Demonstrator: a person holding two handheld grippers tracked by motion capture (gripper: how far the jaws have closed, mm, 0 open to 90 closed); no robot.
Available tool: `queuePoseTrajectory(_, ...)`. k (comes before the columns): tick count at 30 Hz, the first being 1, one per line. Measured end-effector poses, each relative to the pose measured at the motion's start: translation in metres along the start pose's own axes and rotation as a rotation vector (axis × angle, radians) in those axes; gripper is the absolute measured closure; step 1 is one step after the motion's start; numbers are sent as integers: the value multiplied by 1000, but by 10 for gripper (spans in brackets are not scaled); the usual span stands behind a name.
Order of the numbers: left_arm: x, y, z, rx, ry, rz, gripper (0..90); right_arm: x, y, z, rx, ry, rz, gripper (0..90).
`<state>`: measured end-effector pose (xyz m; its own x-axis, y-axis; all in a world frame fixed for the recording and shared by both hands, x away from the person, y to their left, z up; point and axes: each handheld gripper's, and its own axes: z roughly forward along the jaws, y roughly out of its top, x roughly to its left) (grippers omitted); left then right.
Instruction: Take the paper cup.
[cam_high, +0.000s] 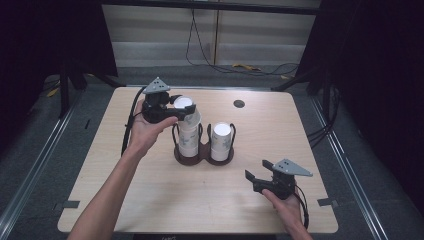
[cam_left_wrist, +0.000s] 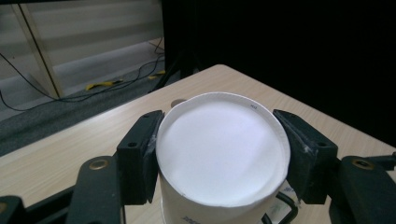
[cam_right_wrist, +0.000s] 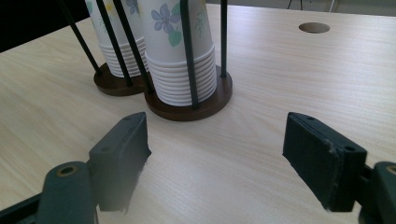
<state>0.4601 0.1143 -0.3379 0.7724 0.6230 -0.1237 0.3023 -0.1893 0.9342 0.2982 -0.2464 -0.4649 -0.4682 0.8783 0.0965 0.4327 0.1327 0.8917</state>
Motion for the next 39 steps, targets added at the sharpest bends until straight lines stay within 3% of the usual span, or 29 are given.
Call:
queuePoseTrajectory(4, -1, 3, -5, -32, -8, -7, 363, 0, 0, 0, 0, 1, -1, 224)
queuePoseTrajectory(11, -7, 2, -11, -55, -36, 24, 362, 0, 0, 0, -3, 4, -3, 224)
queuePoseTrajectory(21, -17, -5, -22, -67, -84, 44, 362, 2, 1, -1, -10, 27, -14, 224)
queuePoseTrajectory(25, -20, -11, -25, -76, -119, 43, 362, 3, 1, -1, -19, 38, -16, 223)
queuePoseTrajectory(30, -23, -18, -29, -95, -187, -1, 362, 5, 2, -1, -22, 67, -29, 223)
queuePoseTrajectory(32, -24, -20, -30, -92, -187, 7, 361, 6, 2, 0, -24, 79, -33, 220)
queuePoseTrajectory(34, -24, -22, -32, -99, -220, -20, 361, 7, 2, 0, -26, 86, -38, 219)
queuePoseTrajectory(39, -28, -26, -35, -87, -220, 10, 361, 10, 3, 0, -32, 111, -44, 215)
